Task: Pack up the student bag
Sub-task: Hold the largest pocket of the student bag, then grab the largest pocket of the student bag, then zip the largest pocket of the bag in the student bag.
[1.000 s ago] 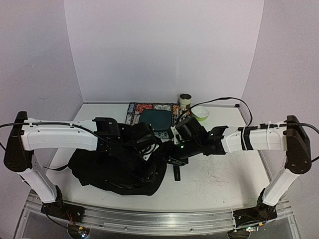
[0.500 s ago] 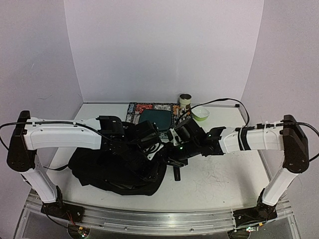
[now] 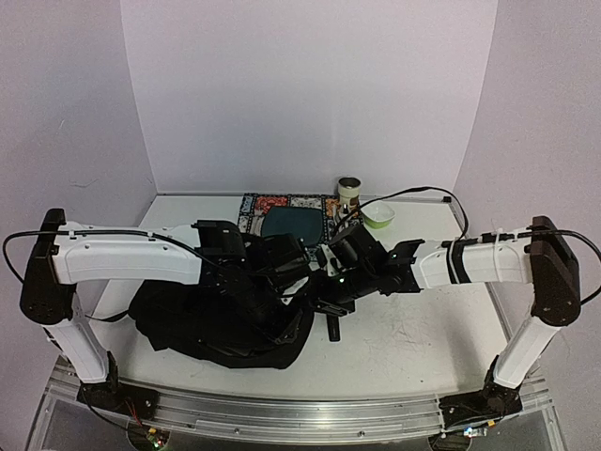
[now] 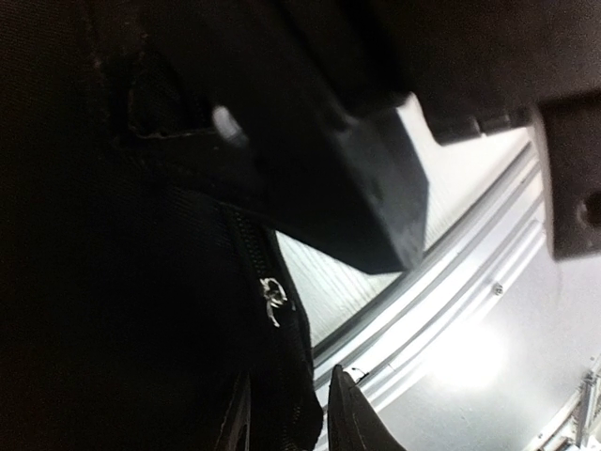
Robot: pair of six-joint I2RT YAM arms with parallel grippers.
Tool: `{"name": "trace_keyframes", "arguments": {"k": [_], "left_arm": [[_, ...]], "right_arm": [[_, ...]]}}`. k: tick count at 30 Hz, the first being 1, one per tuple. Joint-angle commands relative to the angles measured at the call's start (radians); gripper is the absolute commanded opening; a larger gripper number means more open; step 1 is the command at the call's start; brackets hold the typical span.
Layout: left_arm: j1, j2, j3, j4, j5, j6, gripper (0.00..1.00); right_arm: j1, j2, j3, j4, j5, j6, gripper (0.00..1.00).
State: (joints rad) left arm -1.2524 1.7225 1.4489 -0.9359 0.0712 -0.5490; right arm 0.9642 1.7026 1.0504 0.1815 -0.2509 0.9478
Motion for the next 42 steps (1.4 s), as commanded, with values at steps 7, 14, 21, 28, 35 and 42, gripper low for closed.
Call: {"name": "trace_keyframes", "arguments": {"k": [7, 14, 21, 28, 35, 42], "left_arm": [[-0.041, 0.053, 0.075, -0.055, -0.112, 0.053, 0.08], [-0.042, 0.002, 0.107, -0.059, -0.074, 0.082, 0.0], [-0.042, -0.04, 0.063, -0.061, -0.004, 0.093, 0.0], [-0.042, -0.091, -0.014, -0.07, 0.022, 0.11, 0.0], [-0.042, -0.181, -0.104, -0.108, 0.02, 0.091, 0.0], [-0.039, -0.288, -0.226, -0.155, -0.04, 0.003, 0.0]], "right_arm": [[0.008, 0.013, 0.011, 0.036, -0.016, -0.003, 0.43], [-0.003, 0.009, 0.012, 0.03, 0.005, -0.02, 0.06], [-0.081, -0.024, -0.012, 0.0, 0.041, -0.065, 0.0], [-0.191, -0.038, -0.001, -0.038, 0.034, -0.14, 0.0], [-0.274, -0.037, 0.009, -0.057, 0.022, -0.172, 0.0], [-0.297, -0.025, 0.052, -0.069, -0.005, -0.17, 0.04]]}}
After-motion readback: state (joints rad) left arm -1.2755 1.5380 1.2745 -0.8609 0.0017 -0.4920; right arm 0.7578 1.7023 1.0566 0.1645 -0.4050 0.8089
